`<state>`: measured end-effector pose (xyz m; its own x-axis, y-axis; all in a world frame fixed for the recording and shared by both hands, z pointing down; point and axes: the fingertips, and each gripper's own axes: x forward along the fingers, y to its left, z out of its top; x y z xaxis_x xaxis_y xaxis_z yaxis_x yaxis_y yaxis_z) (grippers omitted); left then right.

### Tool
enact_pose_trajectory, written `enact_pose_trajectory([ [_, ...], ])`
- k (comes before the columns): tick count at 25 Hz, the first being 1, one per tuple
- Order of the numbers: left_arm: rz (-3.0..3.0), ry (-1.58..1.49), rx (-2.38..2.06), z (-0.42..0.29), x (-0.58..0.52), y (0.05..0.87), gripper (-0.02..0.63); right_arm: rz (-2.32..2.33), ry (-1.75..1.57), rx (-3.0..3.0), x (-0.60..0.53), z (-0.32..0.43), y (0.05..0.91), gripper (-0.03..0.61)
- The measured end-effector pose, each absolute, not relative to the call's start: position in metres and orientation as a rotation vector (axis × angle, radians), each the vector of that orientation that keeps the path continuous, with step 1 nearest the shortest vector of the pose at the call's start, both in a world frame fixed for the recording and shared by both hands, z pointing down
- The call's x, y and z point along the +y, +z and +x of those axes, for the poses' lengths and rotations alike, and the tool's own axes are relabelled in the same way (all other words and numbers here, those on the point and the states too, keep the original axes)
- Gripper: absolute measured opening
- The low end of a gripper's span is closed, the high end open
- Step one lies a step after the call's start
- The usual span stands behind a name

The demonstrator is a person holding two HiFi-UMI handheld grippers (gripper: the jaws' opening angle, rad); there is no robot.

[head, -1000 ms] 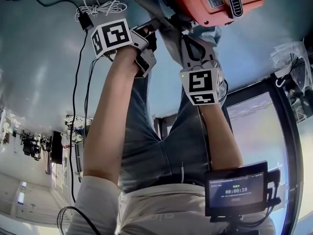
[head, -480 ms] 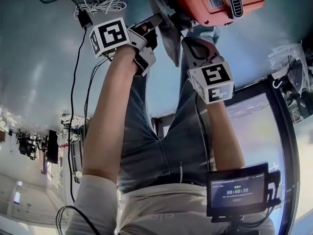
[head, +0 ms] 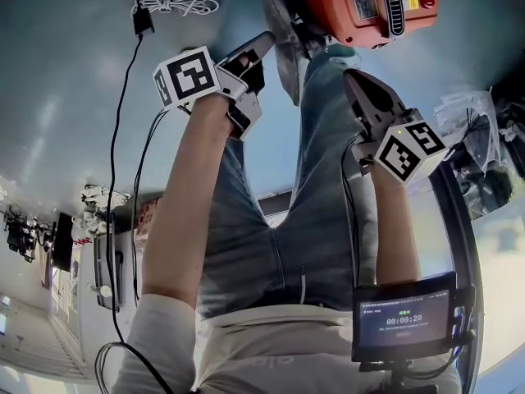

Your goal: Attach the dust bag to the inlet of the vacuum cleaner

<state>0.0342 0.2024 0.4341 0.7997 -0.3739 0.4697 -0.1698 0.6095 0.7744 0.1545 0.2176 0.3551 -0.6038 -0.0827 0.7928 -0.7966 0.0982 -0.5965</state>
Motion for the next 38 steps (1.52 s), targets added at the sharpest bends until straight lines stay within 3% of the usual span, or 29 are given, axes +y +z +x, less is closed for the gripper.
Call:
enact_pose_trajectory([
  [3,0.936,-0.051,-0.504,0.037,0.235,0.416,0.005,1.021,1.828,-1.717,0.235,0.137,0.353,0.015],
  [8,1.119,-0.281,-0.564,0.002,0.166,0.333,0.005,0.916,1.954,-1.964,0.153,0.093,0.302,0.015],
  [17,1.47,-0.31,-0.546,0.007,0.063,0.166,0.005,0.7,1.807,-2.341,0.049,0.042,0.154,0.015],
  [21,1.599,-0.316,-0.507,-0.001,0.049,0.103,0.005,0.652,1.547,-2.506,0.037,0.015,0.092,0.015],
  [25,1.728,-0.474,-0.526,-0.026,0.119,0.194,0.005,0.545,1.317,-2.576,0.106,-0.013,0.182,0.015],
  [28,1.815,-0.569,-0.512,-0.006,0.181,0.277,0.003,0.517,1.292,-2.674,0.168,0.008,0.264,0.015],
  [38,2.011,-0.569,-0.547,0.003,0.156,0.262,0.005,0.514,0.943,-2.814,0.144,0.019,0.243,0.015],
])
